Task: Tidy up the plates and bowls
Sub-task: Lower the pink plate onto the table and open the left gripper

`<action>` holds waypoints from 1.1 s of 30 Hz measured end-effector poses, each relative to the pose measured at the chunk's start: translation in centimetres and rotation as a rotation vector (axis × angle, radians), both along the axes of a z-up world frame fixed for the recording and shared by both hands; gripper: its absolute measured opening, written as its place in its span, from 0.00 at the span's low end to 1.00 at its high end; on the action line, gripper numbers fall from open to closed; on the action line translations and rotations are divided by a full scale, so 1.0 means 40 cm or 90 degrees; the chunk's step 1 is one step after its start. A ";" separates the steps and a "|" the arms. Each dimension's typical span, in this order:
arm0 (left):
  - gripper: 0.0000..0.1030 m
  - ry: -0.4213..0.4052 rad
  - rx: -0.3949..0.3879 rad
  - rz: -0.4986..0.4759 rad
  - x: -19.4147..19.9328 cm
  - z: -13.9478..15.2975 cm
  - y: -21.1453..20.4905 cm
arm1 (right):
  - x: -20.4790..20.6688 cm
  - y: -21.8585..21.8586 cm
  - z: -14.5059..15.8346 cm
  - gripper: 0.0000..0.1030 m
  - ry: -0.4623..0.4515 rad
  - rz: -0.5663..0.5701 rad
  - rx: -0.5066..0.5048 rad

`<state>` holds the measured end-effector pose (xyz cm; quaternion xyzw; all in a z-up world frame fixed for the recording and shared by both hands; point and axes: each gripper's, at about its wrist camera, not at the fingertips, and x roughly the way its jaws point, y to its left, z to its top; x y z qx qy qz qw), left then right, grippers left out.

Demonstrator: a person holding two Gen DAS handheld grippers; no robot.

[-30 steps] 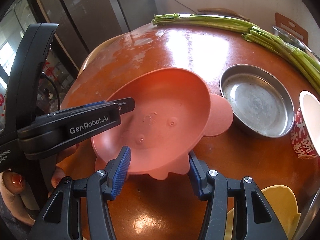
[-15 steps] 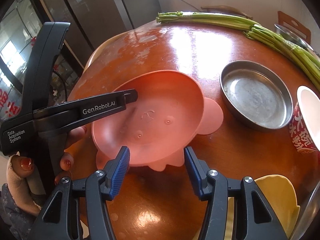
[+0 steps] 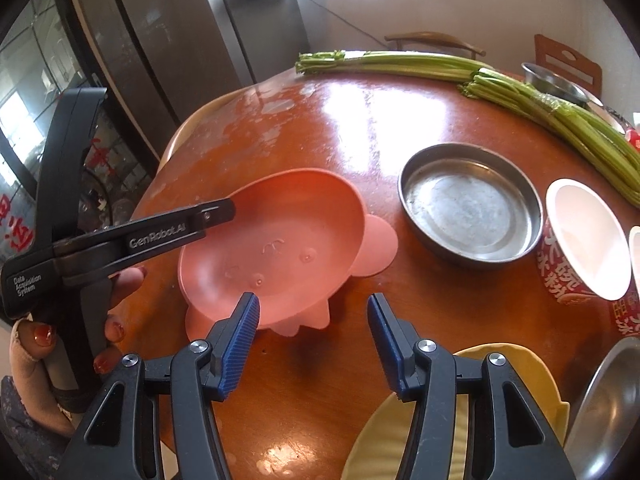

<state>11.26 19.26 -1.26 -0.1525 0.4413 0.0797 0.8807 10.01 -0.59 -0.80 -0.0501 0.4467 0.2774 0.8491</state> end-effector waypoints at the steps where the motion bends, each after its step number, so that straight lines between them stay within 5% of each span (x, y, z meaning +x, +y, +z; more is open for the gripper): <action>1: 0.40 -0.004 0.004 0.000 -0.007 0.008 -0.003 | -0.003 -0.004 0.005 0.57 -0.003 0.000 0.002; 17: 0.43 -0.045 0.037 -0.065 -0.086 0.100 -0.153 | -0.069 -0.123 0.065 0.60 -0.037 -0.035 0.037; 33: 0.43 -0.034 0.066 -0.129 -0.127 0.093 -0.326 | -0.189 -0.295 0.071 0.60 -0.057 -0.056 0.067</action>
